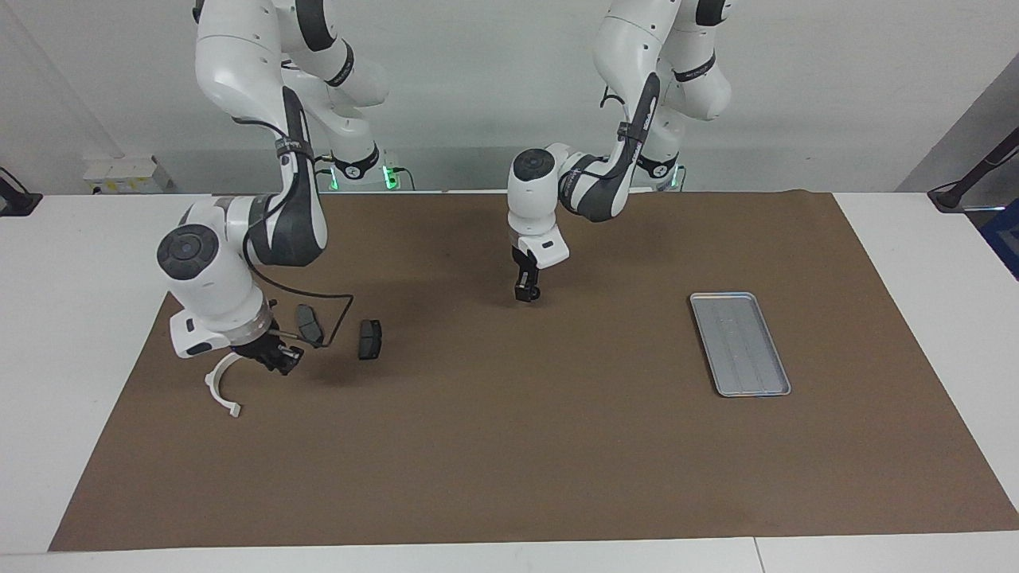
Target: Pick bearing gear from pile to tray
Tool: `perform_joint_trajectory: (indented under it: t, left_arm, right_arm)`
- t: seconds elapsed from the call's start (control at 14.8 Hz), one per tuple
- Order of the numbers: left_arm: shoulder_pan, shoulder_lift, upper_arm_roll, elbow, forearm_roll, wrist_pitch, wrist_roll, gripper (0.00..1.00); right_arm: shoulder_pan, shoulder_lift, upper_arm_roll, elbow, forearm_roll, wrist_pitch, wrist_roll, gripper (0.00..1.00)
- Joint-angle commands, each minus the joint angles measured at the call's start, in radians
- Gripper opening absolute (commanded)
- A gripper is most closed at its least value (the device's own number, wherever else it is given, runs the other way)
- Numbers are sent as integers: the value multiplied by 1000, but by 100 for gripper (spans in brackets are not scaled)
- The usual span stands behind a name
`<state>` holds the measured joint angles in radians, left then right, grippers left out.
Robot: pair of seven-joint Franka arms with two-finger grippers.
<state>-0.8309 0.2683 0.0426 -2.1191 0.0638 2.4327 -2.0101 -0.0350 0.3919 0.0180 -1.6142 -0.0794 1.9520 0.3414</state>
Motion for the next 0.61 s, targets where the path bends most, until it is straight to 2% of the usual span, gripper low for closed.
perform_joint_trajectory:
  t: [0.0, 0.34, 0.54]
  left_arm:
    - [-7, 5, 10, -22, 45, 16, -12, 25]
    - [18, 15, 10, 25, 50, 0, 24, 23]
    - [29, 14, 11, 62, 50, -46, 60, 23]
  right_arm:
    - [12, -37, 20, 54, -8, -112, -25, 0]
    - [33, -111, 23, 63, -8, -195, -25, 0]
    - [32, -119, 25, 63, -7, -202, -25, 0]
